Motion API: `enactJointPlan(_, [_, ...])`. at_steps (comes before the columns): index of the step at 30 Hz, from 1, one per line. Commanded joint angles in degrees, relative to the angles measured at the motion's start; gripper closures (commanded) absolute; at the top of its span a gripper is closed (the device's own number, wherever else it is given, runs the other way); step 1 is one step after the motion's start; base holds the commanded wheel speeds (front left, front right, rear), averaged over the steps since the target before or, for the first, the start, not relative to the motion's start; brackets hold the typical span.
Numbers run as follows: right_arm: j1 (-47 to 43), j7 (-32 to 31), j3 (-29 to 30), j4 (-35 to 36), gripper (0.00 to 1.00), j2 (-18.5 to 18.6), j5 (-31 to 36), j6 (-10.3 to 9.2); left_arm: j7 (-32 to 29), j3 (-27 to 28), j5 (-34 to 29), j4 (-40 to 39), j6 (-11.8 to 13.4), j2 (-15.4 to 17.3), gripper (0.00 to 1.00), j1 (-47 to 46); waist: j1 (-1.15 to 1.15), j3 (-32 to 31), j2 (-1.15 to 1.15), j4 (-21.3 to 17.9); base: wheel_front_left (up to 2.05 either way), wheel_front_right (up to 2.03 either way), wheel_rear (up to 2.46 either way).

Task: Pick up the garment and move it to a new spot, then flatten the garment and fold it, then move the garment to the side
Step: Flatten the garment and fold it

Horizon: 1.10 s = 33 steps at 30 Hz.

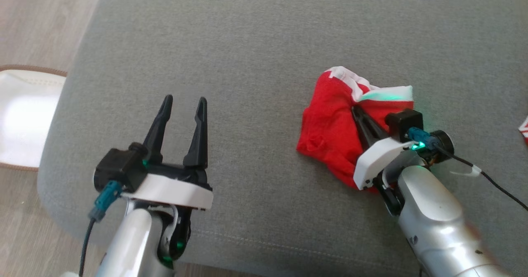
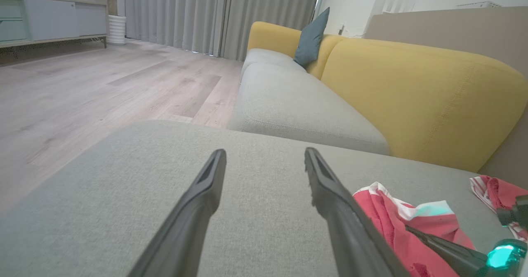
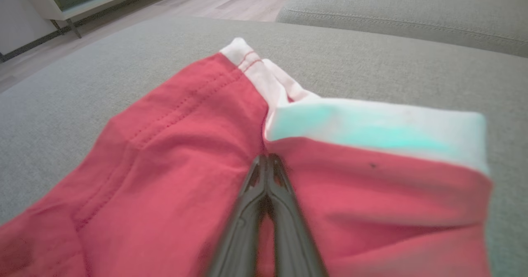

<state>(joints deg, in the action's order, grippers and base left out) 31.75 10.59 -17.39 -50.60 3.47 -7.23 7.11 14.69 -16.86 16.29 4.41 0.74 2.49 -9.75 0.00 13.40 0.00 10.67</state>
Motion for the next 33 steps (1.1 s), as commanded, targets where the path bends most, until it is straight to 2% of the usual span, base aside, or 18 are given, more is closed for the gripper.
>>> enactJointPlan(1, [1.2, 0.0, -1.6, 0.9, 1.0, -0.6, -0.7, 0.37, 0.3, 2.0, -0.3, -1.8, -0.2, 0.4, 0.0, -2.7, 0.0, 0.1, 0.0, -0.4, 0.0, 0.0, 0.0])
enactJointPlan(9, [3.0, 3.5, -1.6, 4.4, 1.0, -0.6, -4.0, 0.37, 0.3, 3.9, -1.4, -1.6, -0.7, 0.4, 0.0, -2.3, 0.0, -2.4, 0.0, -3.9, 0.0, 0.0, 0.0])
enactJointPlan(15, [-0.6, 4.3, 3.8, 11.2, 1.0, -0.6, -3.6, 0.37, 0.3, 4.8, -1.8, -2.0, -0.6, 0.4, 0.0, -0.9, 0.0, -6.2, 0.0, -6.8, 0.0, 0.0, 0.0])
enactJointPlan(21, [-8.7, 4.4, 8.7, 20.6, 1.0, -0.6, -3.8, 0.37, 0.3, 4.9, -2.0, -2.4, -0.1, 0.4, 0.0, 0.9, 0.0, -8.9, 0.0, -8.6, 0.0, 0.0, 0.0])
enactJointPlan(22, [-10.2, 4.4, 9.6, 22.3, 0.64, -0.6, -3.8, 0.37, 0.3, 4.9, -2.0, -2.5, 0.0, 0.4, 0.0, 1.1, 0.0, -9.3, 0.0, -8.8, 0.0, 0.0, 0.0])
enactJointPlan(23, [-11.8, 4.4, 10.4, 24.0, 0.0, -0.6, -3.6, 0.37, 0.3, 4.9, -1.9, -2.5, 0.1, 0.4, 0.0, 1.4, 0.0, -9.6, 0.0, -9.0, 0.0, 0.0, 0.0])
enactJointPlan(33, [-24.0, 4.4, 12.6, 34.5, 0.0, -0.6, -3.1, 0.37, 0.3, 5.2, -1.8, -2.9, 0.8, 0.4, 0.0, 5.6, 0.0, -11.8, 0.0, -10.0, 0.0, 0.0, 0.0])
